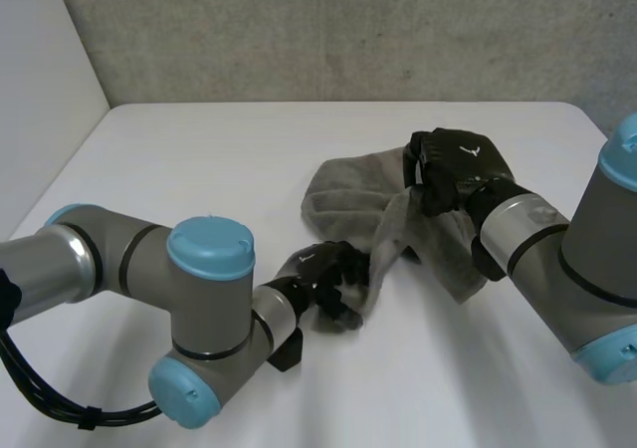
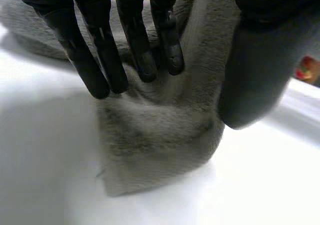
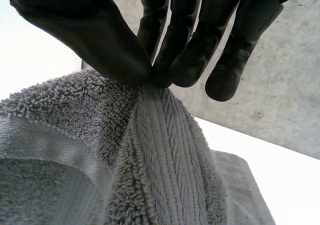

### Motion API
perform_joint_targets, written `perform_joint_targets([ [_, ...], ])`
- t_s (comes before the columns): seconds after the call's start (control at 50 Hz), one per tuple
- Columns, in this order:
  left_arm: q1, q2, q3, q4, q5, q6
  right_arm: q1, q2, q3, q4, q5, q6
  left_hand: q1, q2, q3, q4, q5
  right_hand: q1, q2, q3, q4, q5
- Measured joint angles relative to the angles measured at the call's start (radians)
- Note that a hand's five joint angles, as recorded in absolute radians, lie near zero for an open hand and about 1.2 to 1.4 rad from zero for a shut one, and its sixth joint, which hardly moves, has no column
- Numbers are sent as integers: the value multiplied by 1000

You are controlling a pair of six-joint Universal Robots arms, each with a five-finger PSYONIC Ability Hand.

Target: Fold the towel.

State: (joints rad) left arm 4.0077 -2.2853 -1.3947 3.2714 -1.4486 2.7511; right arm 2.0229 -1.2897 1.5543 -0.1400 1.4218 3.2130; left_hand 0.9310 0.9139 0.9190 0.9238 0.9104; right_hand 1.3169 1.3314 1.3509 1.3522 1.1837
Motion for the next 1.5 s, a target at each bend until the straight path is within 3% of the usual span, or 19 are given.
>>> perform_joint_targets([
  [0.08,1,-7,13,-11,-52,4,17,-25,15,-1,-2,39,288,302,303,300,301,0,0,0,0,0],
  [0.2,6,-8,18,-18,-87,13,30,-61,27,-7,-4,63,503,578,592,575,550,0,0,0,0,0],
  [0.5,93,134,9,-27,-81,38,19,-40,-72,72,-46,-16,503,594,620,594,558,0,0,0,0,0],
  [0.66,147,221,3,-36,-76,201,17,62,-208,270,-133,-208,503,598,620,594,558,0,0,0,0,0],
  [0.74,151,175,3,-38,-83,310,23,144,-264,325,-144,-285,503,598,620,594,558,0,0,0,0,0],
  [0.86,160,117,65,-39,-90,370,32,225,-333,353,-133,-310,503,598,621,594,558,0,0,0,0,0],
  [1.0,223,164,226,-86,-102,368,67,209,-417,289,-107,-218,503,603,622,594,558,0,0,0,0,0],
  [1.18,276,349,362,-94,-109,316,100,-22,-409,-38,-100,-26,503,603,623,594,558,0,0,0,0,0],
  [1.26,289,403,350,-51,-106,291,101,-57,-419,-83,-106,1,503,603,623,594,558,0,0,0,0,0],
  [1.32,307,426,315,-30,-104,276,109,-14,-473,13,-124,-15,503,603,624,594,558,0,0,0,0,0],
  [1.44,370,422,191,-27,-102,273,158,185,-608,398,-162,-179,503,605,624,594,558,0,0,0,0,0],
  [1.5,392,395,144,-31,-100,277,187,238,-613,480,-165,-239,503,612,625,594,558,0,0,0,0,0],
])
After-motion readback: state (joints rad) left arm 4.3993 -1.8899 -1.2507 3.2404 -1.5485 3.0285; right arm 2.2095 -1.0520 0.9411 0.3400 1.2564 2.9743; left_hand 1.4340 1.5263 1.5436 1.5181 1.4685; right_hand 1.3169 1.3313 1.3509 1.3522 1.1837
